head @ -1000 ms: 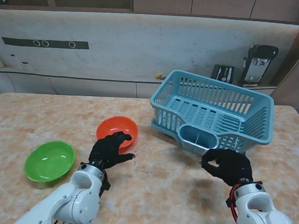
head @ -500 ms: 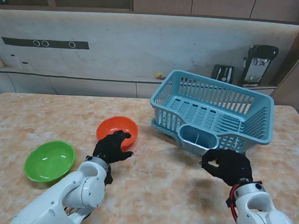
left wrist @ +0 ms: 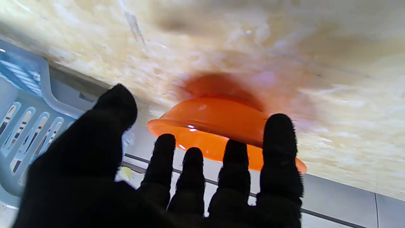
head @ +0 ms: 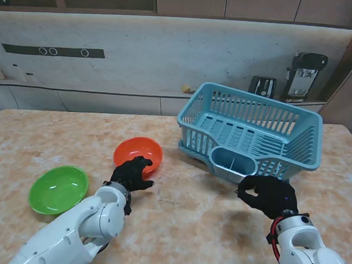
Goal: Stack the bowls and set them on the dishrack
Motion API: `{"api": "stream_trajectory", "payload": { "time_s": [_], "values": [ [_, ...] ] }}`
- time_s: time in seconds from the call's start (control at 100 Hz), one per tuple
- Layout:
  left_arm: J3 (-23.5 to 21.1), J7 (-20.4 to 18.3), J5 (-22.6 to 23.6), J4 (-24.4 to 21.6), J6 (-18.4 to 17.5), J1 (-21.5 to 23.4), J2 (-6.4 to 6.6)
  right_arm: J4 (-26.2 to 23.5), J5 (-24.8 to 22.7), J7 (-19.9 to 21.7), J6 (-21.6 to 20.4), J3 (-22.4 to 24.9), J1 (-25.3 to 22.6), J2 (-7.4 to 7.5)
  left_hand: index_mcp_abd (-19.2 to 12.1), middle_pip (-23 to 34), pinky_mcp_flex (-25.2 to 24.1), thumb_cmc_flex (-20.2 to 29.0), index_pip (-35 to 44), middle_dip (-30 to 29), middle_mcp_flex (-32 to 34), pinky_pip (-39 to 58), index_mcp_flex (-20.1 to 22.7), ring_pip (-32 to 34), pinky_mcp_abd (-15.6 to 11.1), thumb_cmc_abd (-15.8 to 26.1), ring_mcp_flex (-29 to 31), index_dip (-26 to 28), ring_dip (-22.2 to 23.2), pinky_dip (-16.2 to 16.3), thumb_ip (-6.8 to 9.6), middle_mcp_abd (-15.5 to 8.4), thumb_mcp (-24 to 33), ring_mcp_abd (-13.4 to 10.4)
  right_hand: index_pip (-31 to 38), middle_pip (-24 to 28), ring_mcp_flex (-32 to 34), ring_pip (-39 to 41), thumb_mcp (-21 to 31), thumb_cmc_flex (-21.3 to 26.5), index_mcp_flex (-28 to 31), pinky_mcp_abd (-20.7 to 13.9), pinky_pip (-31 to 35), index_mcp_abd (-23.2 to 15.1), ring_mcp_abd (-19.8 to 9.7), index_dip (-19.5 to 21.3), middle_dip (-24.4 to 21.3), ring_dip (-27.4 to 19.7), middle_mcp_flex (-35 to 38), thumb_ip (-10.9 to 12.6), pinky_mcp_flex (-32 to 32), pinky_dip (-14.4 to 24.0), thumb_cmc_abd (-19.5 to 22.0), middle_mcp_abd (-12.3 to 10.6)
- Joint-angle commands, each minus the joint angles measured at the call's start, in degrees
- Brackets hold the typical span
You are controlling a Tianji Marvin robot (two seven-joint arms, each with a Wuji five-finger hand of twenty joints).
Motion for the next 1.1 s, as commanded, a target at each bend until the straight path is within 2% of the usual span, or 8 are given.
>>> {"api": "stream_trajectory", "payload": {
  "time_s": [0.0, 0.34, 0.71, 0.77, 0.79, 0.84, 0.9, 1.09],
  "values": [
    [0.3, -1.3, 0.3, 0.8, 0.2, -0.9, 0.1, -0.2, 0.2, 0.8, 0.0, 0.0, -0.5, -0.3, 0.6, 0.6, 1.4, -1.2, 0.0, -0.6, -1.3, 1.4, -1.9, 0.8, 1.0, -1.2, 0.1, -1.2, 0.3, 0.9, -0.17, -0.2, 1.5, 0.8, 0.9, 0.5, 0.0, -0.4, -0.8, -0.7, 0.6, 0.1, -0.2, -0.9, -0.6, 0.6, 0.7, 0.4, 0.7, 0.8, -0.6, -0.5, 1.3, -0.4],
    [2.3, -1.5, -2.9, 5.1, 1.1, -4.3, -0.55, -0.2, 0.2, 0.4, 0.1, 0.3, -0.8, -0.37, 0.3, 2.8, 4.3, 0.6, 2.8, 0.3, 2.1, 4.3, -0.6, 3.4, -1.2, -1.0, 5.2, -0.5, 2.0, 1.5, -0.41, -0.1, 3.6, -0.1, 0.8, 0.5, 0.0, -0.4, -0.8, -0.7, 0.6, 0.1, -0.2, -0.9, -0.5, 0.6, 0.7, 0.4, 0.7, 0.8, -0.8, -0.6, 1.4, -0.4],
    [5.1, 1.5, -2.5, 9.7, 0.8, -7.5, -1.44, -0.2, 0.3, 0.1, 0.1, 0.7, -1.1, -0.44, -1.5, 11.8, 10.2, 8.5, 13.4, 6.5, 11.5, 13.4, 3.7, 11.0, -8.6, 2.6, 13.7, 3.0, 8.7, 2.5, -1.2, -0.4, 5.7, -3.5, 0.8, 0.5, 0.0, -0.4, -0.8, -0.7, 0.6, 0.2, -0.2, -0.9, -0.7, 0.6, 0.6, 0.4, 0.7, 0.8, -0.7, -0.5, 1.3, -0.5],
    [5.5, 2.0, -2.5, 10.1, 0.8, -7.8, -1.61, -0.2, 0.3, 0.0, 0.1, 0.6, -1.1, -0.44, -2.5, 15.3, 11.2, 11.8, 16.7, 9.2, 14.3, 14.7, 4.7, 12.6, -9.8, 5.8, 15.5, 4.4, 9.7, 2.1, -1.22, -1.0, 3.3, -4.6, 0.8, 0.5, 0.1, -0.3, -0.8, -0.7, 0.6, 0.1, -0.2, -0.8, -0.7, 0.6, 0.7, 0.4, 0.7, 0.8, -0.7, -0.6, 1.3, -0.4],
    [5.5, 2.1, -2.6, 10.2, 0.9, -7.9, -1.69, -0.2, 0.3, 0.0, 0.1, 0.6, -1.1, -0.44, -2.9, 15.7, 11.4, 14.0, 17.9, 13.1, 15.5, 15.1, 5.1, 13.1, -10.2, 6.2, 16.1, 5.0, 9.9, 1.9, -2.26, -1.1, 1.3, -4.9, 0.8, 0.5, 0.1, -0.3, -0.8, -0.7, 0.6, 0.2, -0.2, -0.9, -0.6, 0.6, 0.6, 0.4, 0.7, 0.8, -0.7, -0.6, 1.3, -0.5],
    [5.7, 2.6, -2.9, 10.4, 1.3, -8.1, -1.93, -0.2, 0.3, 0.0, 0.1, 0.6, -1.1, -0.44, -4.6, 12.3, 12.1, 21.3, 21.7, 23.1, 20.8, 16.4, 6.2, 14.7, -10.9, 5.8, 17.8, 5.8, 10.6, 1.7, -4.57, -1.4, -5.6, -5.0, 0.8, 0.4, 0.0, -0.4, -0.8, -0.8, 0.6, 0.2, -0.2, -0.8, -0.6, 0.6, 0.6, 0.4, 0.7, 0.7, -0.8, -0.6, 1.3, -0.5],
    [5.8, 3.0, -3.0, 10.4, 1.5, -8.1, -2.06, -0.2, 0.3, 0.0, 0.1, 0.6, -1.1, -0.44, -6.6, 5.8, 12.7, 29.8, 26.4, 31.2, 27.3, 17.5, 7.3, 16.3, -11.7, 7.7, 19.5, 5.9, 11.2, 1.6, -4.07, -2.2, -15.1, -5.4, 0.8, 0.5, 0.0, -0.4, -0.8, -0.7, 0.6, 0.2, -0.2, -0.8, -0.6, 0.6, 0.6, 0.4, 0.7, 0.8, -0.7, -0.6, 1.4, -0.4],
    [5.1, 4.3, -1.7, 10.0, 1.2, -7.7, -2.05, -0.2, 0.3, 0.0, 0.1, 0.6, -1.0, -0.44, -10.0, 10.3, 10.2, 30.7, 35.3, 38.8, 26.9, 15.9, 7.7, 18.9, -10.8, 10.9, 19.2, 11.4, 13.0, 1.3, -5.0, -2.9, -8.6, -4.9, 0.8, 0.4, 0.0, -0.4, -0.8, -0.7, 0.6, 0.2, -0.3, -0.9, -0.5, 0.6, 0.6, 0.4, 0.7, 0.8, -0.9, -0.6, 1.3, -0.4]
  ]
}}
